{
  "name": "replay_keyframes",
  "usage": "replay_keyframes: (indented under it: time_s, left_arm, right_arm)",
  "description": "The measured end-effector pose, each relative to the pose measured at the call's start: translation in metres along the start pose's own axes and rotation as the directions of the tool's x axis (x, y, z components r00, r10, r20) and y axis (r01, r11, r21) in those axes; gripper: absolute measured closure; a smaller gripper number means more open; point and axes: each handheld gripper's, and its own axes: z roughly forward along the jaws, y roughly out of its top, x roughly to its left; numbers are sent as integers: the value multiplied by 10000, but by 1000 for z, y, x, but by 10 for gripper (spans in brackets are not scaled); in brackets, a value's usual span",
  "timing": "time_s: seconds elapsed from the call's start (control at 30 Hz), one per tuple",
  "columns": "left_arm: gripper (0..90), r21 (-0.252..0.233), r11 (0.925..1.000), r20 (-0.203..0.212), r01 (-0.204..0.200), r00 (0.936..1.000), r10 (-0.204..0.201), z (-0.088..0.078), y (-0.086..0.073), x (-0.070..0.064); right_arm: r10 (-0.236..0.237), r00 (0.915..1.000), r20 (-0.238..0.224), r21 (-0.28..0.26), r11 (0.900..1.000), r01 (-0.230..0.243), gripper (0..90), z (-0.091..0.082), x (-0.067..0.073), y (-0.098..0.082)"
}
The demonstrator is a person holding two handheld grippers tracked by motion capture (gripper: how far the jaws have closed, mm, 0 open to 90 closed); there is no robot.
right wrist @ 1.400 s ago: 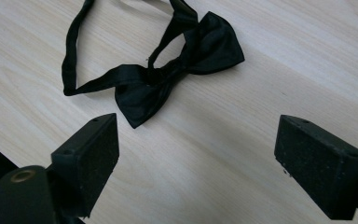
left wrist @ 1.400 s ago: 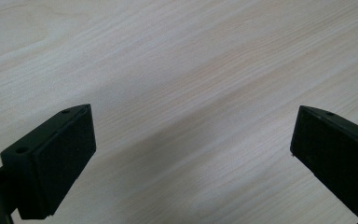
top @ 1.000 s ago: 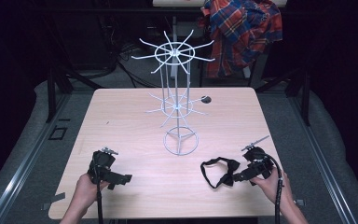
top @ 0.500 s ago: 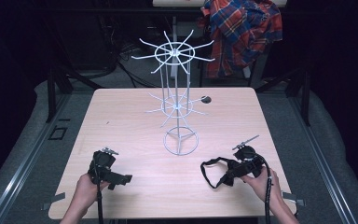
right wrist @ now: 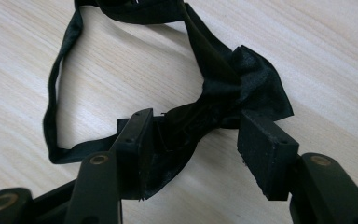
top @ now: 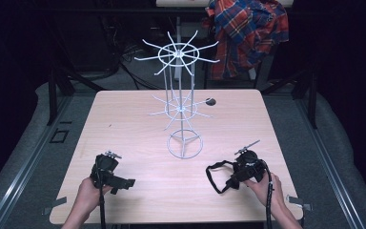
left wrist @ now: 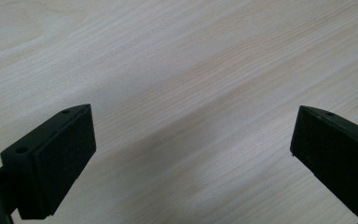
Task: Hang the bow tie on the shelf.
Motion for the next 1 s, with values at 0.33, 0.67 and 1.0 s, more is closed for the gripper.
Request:
replay_keyframes:
  time_s: [0.33, 0.67, 1.0]
  left_arm:
    - [1, 20, 10000, -15, -18, 10000, 18, 0, 0, 0]
    - [1, 37, 10000, -21, -1, 10000, 1, 0, 0, 1]
    - [2, 31, 10000, -18, -1, 10000, 1, 0, -1, 1]
  right_arm:
    - [-431, 9980, 468, 31, 9991, 430, 602, 4, 6, 5]
    - [-730, 9955, 603, 184, 9972, 720, 751, 7, 8, 4]
    - [-927, 9929, 750, 18, 9957, 928, 808, 2, 8, 5]
